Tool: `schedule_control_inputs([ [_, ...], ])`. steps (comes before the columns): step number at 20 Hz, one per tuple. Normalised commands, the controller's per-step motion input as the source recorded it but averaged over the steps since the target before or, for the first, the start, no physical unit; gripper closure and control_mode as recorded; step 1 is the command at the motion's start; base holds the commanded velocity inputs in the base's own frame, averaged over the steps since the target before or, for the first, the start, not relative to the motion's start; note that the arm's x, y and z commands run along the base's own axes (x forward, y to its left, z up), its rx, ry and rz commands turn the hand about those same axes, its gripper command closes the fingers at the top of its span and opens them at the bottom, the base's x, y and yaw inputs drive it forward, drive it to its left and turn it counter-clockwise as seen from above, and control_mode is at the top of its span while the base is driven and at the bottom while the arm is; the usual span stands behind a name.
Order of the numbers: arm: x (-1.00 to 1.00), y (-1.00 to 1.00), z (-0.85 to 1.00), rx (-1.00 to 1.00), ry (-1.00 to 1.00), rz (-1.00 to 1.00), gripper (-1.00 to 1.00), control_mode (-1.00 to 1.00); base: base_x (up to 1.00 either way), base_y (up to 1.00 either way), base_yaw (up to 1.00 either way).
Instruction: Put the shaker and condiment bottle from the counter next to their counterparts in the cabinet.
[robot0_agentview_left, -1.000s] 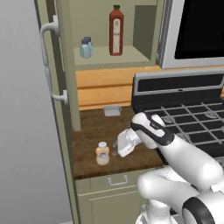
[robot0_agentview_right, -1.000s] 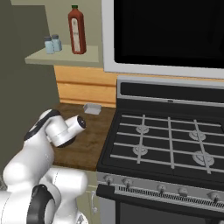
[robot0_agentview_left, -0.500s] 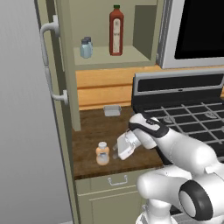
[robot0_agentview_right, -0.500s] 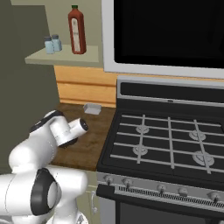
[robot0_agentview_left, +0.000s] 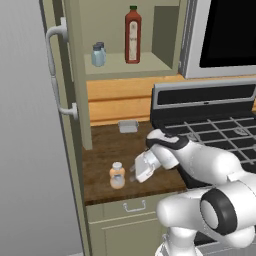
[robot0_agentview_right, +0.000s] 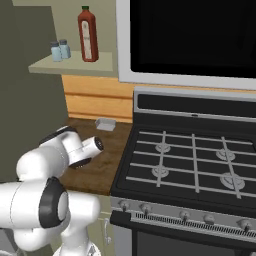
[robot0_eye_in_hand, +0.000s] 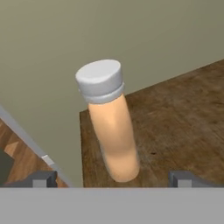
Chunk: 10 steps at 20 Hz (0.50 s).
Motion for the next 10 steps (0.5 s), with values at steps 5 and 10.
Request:
schedule_control_inputs([
  [5, 0.27, -0.12, -0.01, 0.00, 0.00, 0.00, -1.00, -1.00, 0.00, 0.00, 0.00],
  [10, -0.20, 0.26, 0.00, 0.00, 0.00, 0.00, -1.00, -1.00, 0.00, 0.00, 0.00],
])
